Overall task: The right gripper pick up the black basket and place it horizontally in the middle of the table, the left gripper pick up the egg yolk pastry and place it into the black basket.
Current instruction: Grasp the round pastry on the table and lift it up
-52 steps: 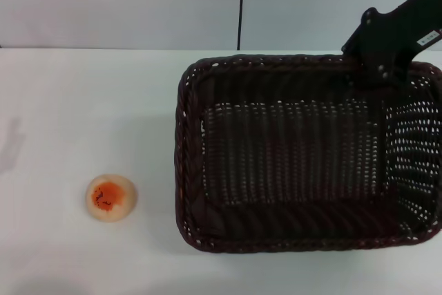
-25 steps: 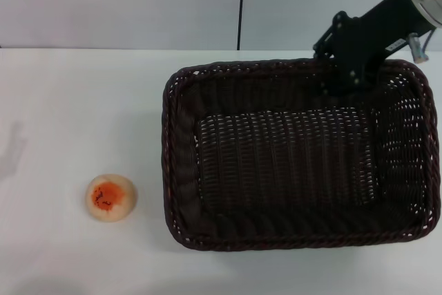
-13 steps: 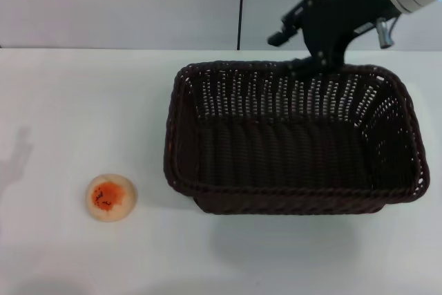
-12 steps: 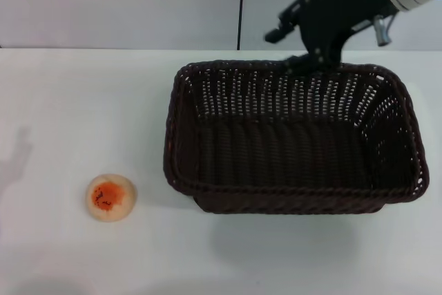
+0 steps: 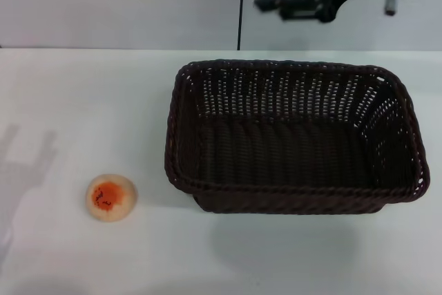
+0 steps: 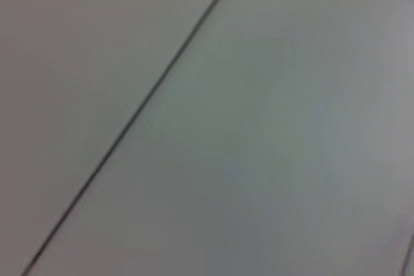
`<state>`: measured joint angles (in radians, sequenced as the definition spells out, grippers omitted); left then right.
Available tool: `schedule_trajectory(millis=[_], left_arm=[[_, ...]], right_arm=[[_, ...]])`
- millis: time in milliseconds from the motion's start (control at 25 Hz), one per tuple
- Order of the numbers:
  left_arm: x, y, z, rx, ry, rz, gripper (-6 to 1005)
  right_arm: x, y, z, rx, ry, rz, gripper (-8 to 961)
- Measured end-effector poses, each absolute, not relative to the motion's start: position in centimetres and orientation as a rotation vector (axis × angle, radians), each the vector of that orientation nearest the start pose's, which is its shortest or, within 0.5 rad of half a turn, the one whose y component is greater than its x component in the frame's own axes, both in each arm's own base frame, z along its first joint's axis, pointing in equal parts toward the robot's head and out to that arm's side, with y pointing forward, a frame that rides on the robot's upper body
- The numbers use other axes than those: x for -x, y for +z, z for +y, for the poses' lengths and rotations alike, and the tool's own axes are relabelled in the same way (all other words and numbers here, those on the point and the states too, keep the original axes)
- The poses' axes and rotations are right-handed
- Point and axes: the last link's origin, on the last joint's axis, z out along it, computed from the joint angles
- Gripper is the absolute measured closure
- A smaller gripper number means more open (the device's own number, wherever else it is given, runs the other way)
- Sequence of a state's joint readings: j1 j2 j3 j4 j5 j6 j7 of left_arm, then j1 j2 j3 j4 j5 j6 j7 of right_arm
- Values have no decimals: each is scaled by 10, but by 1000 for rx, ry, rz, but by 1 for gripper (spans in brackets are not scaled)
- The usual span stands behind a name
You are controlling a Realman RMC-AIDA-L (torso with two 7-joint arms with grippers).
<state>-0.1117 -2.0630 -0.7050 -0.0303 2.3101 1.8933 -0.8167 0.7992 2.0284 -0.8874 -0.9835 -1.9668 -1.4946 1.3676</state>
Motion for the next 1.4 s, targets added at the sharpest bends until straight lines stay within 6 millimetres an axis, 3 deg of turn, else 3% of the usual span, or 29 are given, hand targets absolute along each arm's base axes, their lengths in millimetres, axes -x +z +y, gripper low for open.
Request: schedule_trajectory(millis=[80, 120, 160, 280, 320, 360, 440, 480, 520, 560, 680, 920, 1120, 1400], left_arm=[[348, 34, 178, 1492, -1376, -692, 204], [348, 34, 176, 1543, -1356, -683, 204], [348, 34, 176, 1543, -1356, -683, 204], [349, 34, 173, 1626, -1315, -643, 205], [349, 35, 173, 1664, -1292, -630, 205], [350, 34, 173, 1690, -1281, -628, 205], [350, 34, 173, 1690, -1281, -628, 206], [349, 33, 173, 1750, -1262, -623, 206], [348, 25, 176, 1951, -1188, -618, 206], [349, 22, 178, 1987, -1164, -623, 207], [349, 18, 181, 2046, -1131, -629, 207], [352, 2, 193, 2209, -1003, -645, 209], [356, -10, 196, 2260, -906, -628, 210], [361, -16, 196, 2284, -836, -618, 212]], right_arm=[[-135, 57, 407, 2680, 605, -140, 506], [-157, 64, 400, 2611, 720, -4, 506], [-157, 64, 400, 2611, 720, -4, 506], [-190, 69, 388, 2510, 857, 182, 506], [-212, 69, 377, 2422, 936, 286, 506], [-212, 69, 377, 2422, 936, 286, 506], [-233, 64, 365, 2339, 994, 362, 506], [-243, 61, 359, 2305, 1009, 390, 506], [-261, 57, 348, 2210, 1067, 457, 506], [-270, 57, 343, 2154, 1101, 500, 506], [-286, 61, 332, 2031, 1187, 576, 506], [-318, 87, 302, 1727, 1321, 645, 506], [-343, 105, 286, 1513, 1327, 663, 506], [-364, 124, 270, 1378, 1266, 638, 506]])
